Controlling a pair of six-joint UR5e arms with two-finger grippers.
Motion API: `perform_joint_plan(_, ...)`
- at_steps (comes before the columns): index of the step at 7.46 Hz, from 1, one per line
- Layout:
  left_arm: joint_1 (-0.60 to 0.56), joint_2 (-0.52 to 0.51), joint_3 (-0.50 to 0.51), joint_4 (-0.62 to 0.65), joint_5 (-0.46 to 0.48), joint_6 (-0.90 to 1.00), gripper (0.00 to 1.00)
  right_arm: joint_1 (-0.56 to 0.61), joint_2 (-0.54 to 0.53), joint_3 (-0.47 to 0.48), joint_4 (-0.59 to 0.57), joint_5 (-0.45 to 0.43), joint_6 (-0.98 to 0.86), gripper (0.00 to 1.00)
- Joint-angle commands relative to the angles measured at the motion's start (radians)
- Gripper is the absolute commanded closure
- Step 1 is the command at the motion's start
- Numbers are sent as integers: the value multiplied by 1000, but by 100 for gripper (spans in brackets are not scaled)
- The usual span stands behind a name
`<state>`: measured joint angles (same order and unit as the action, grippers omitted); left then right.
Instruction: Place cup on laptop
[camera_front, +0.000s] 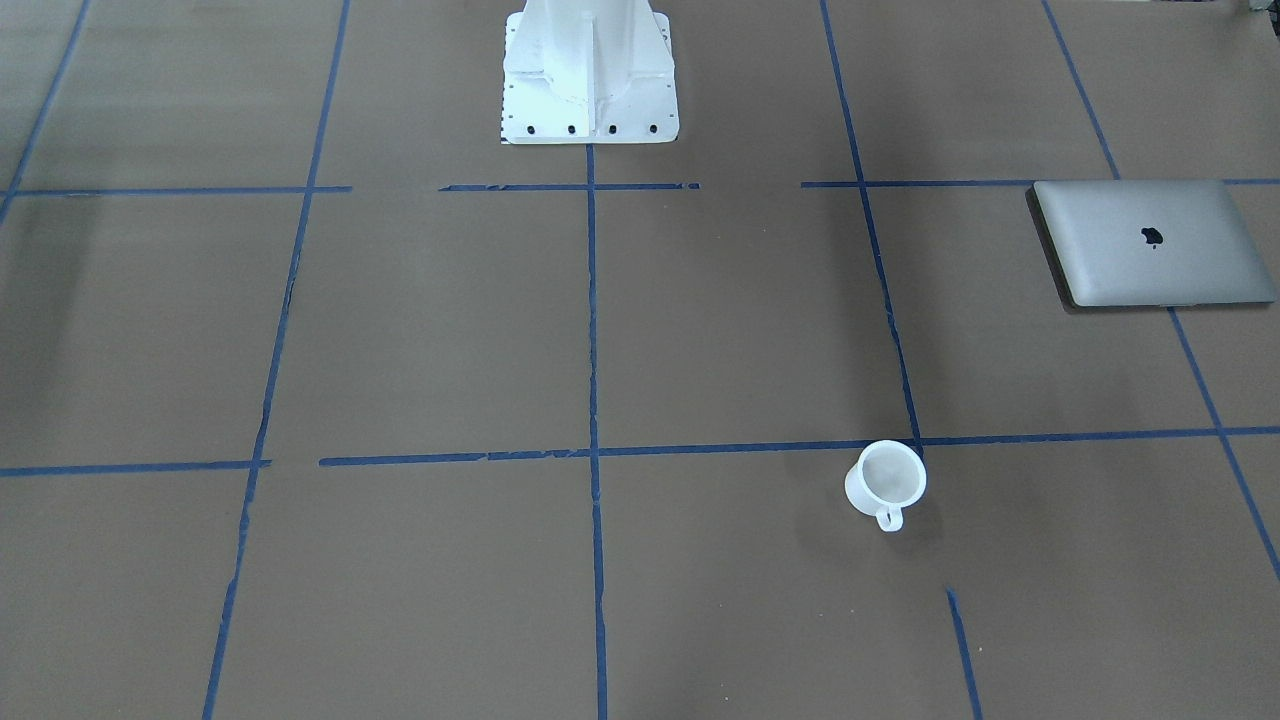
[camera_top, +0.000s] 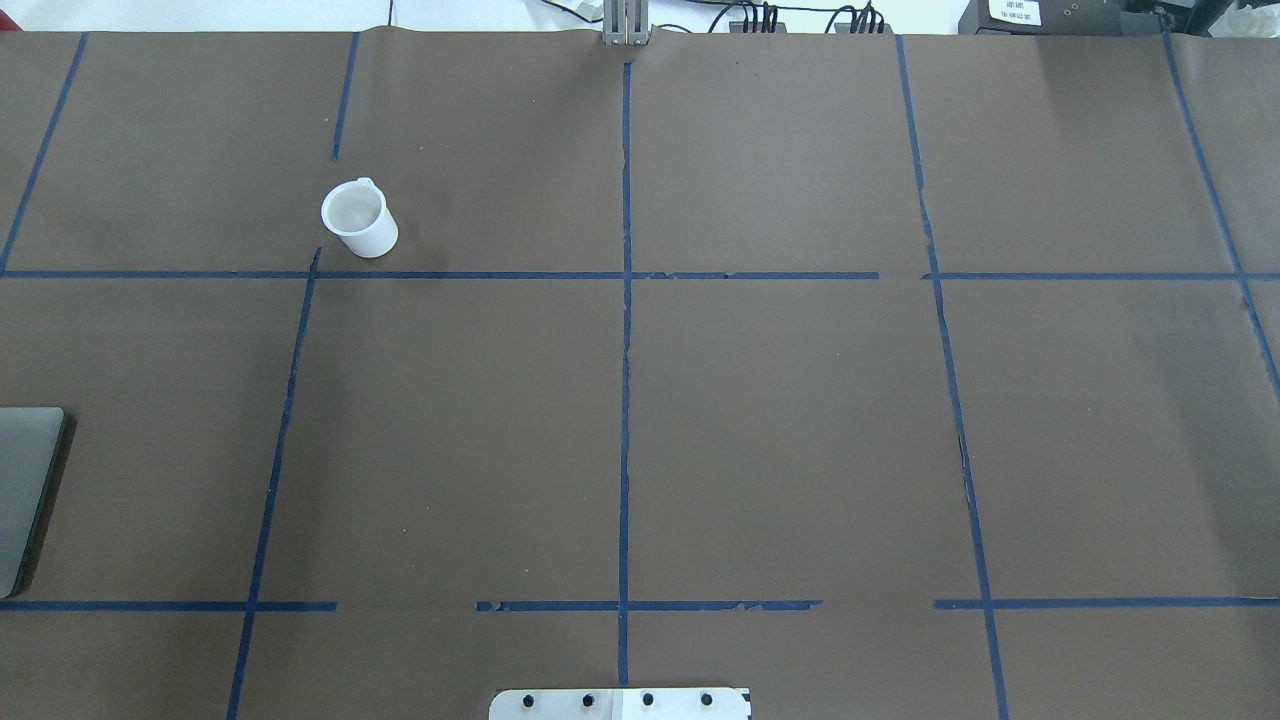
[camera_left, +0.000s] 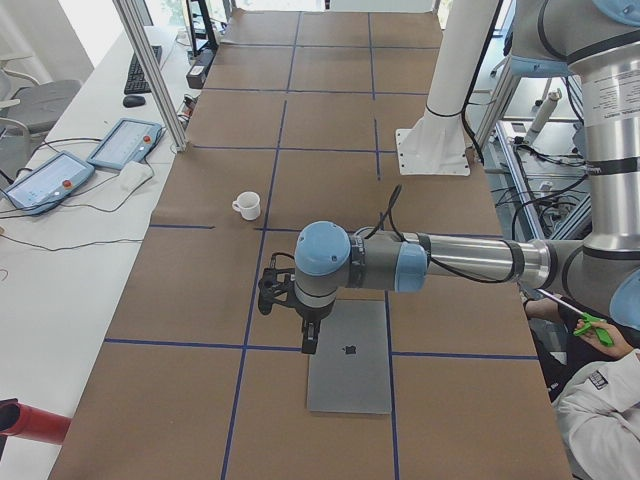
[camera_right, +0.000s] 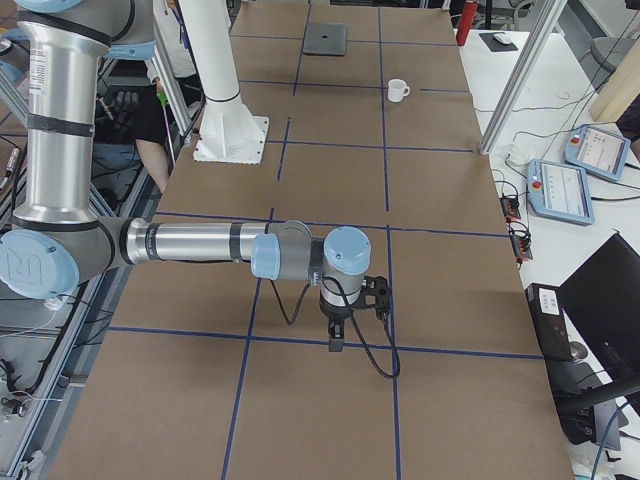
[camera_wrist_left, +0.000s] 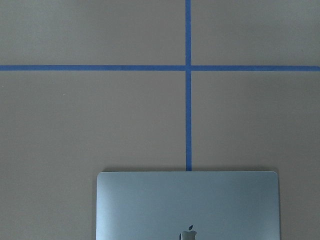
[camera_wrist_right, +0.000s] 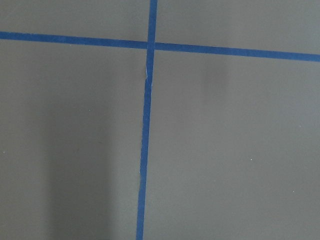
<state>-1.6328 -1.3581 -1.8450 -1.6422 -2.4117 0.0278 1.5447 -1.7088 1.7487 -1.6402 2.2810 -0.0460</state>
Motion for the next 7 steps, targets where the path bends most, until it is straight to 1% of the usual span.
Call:
perform_joint_plan(1, 124, -66, 18, -143, -109, -145, 0, 0, 0, 0, -1, 0, 0, 0)
perform_joint_plan(2, 259, -178, 36, -142, -106, -281, 0, 0, 0, 0, 0, 0, 0, 0)
perform_joint_plan(3, 368, -307, 65, -137, -93, -410, 0, 0, 0, 0, -1, 0, 0, 0)
perform_joint_plan(4, 452, -466, 146, -134, -68, -569, 0, 0, 0, 0, -1, 0, 0, 0)
perform_joint_plan(5, 529, -578, 209, -131, 69, -673, 0, 0, 0, 0, 0, -2, 0, 0)
perform_joint_plan(6, 572, -669, 305, -131, 110, -715, 0, 0, 0, 0, -1, 0, 0, 0)
perform_joint_plan(7, 580, -784, 435, -137, 114, -751, 0, 0, 0, 0, 0, 0, 0, 0)
